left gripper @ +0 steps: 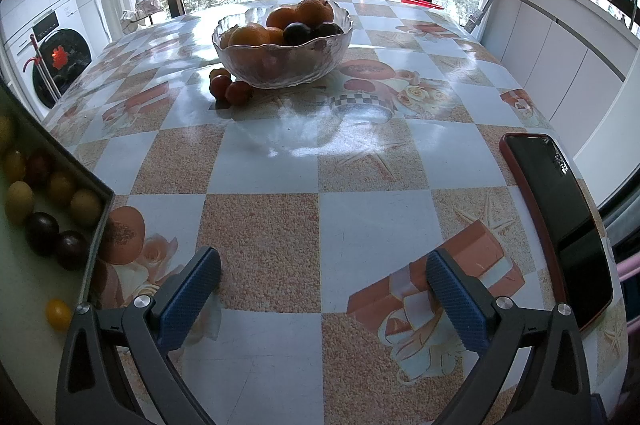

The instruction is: Organize fruits

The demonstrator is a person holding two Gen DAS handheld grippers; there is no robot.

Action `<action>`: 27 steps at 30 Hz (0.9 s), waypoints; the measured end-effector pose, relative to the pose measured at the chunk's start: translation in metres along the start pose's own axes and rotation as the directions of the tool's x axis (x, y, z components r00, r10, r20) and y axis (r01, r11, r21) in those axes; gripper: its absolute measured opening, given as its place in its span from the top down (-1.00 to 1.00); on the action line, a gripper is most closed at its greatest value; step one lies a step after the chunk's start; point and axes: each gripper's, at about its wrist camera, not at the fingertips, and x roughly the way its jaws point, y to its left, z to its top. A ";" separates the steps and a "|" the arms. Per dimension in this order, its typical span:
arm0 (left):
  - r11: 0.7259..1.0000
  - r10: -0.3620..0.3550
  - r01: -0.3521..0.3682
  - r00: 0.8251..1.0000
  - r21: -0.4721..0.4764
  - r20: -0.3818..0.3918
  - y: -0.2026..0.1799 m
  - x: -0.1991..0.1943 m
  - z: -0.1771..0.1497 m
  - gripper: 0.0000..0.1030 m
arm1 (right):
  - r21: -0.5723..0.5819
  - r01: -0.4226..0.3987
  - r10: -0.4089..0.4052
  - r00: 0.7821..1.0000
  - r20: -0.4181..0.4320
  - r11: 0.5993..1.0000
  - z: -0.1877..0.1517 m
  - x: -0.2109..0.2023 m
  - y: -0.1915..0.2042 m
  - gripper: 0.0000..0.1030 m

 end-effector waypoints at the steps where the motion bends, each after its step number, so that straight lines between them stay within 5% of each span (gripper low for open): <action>1: 1.000 0.000 0.000 1.000 0.000 0.000 0.003 -0.004 -0.004 -1.00 | 0.000 0.001 -0.001 1.000 0.002 1.000 0.000 0.000 0.000 -1.00; 27: 1.000 -0.001 0.001 1.000 -0.001 0.000 0.003 -0.004 -0.004 -1.00 | -0.005 0.009 -0.009 1.000 0.006 1.000 -0.001 -0.001 0.000 -1.00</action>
